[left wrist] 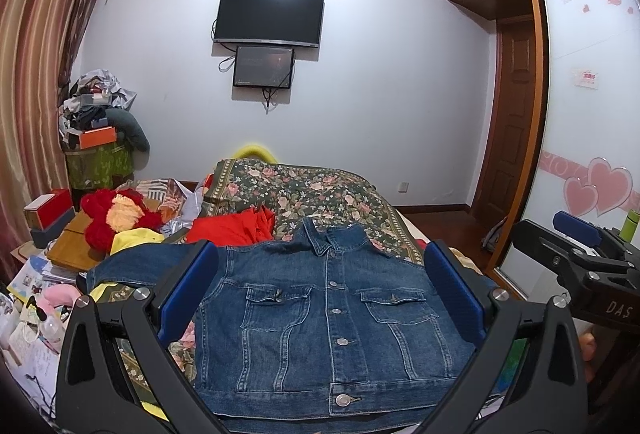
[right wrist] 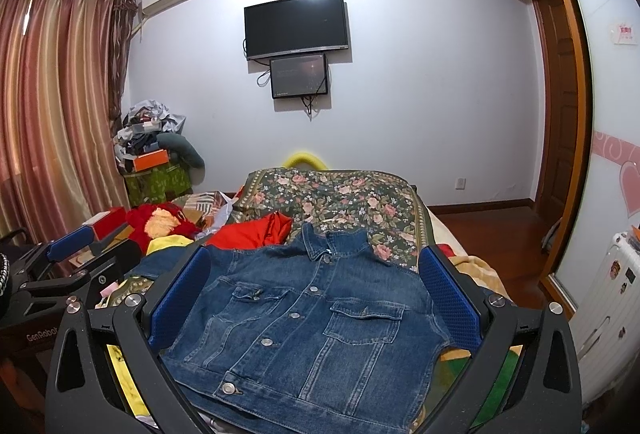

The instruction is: Fold large clothes

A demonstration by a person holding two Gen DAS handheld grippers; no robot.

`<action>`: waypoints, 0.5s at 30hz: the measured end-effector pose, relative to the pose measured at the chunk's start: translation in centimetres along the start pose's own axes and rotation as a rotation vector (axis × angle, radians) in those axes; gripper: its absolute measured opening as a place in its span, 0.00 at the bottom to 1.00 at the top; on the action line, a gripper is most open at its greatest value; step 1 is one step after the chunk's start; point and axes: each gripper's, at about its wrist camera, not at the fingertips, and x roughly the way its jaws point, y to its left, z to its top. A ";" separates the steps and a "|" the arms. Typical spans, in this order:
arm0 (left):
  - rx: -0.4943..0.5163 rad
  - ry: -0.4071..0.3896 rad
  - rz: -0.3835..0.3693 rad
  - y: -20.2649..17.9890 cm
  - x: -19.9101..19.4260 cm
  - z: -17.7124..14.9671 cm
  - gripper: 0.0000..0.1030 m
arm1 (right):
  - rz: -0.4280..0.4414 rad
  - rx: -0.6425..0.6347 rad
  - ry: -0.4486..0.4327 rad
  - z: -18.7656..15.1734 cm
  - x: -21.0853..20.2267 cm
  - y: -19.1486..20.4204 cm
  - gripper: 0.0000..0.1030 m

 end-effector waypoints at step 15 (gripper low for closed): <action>-0.031 0.026 0.150 4.8 5.2 0.3 1.00 | -0.007 -0.005 0.071 0.4 3.7 -0.8 1.00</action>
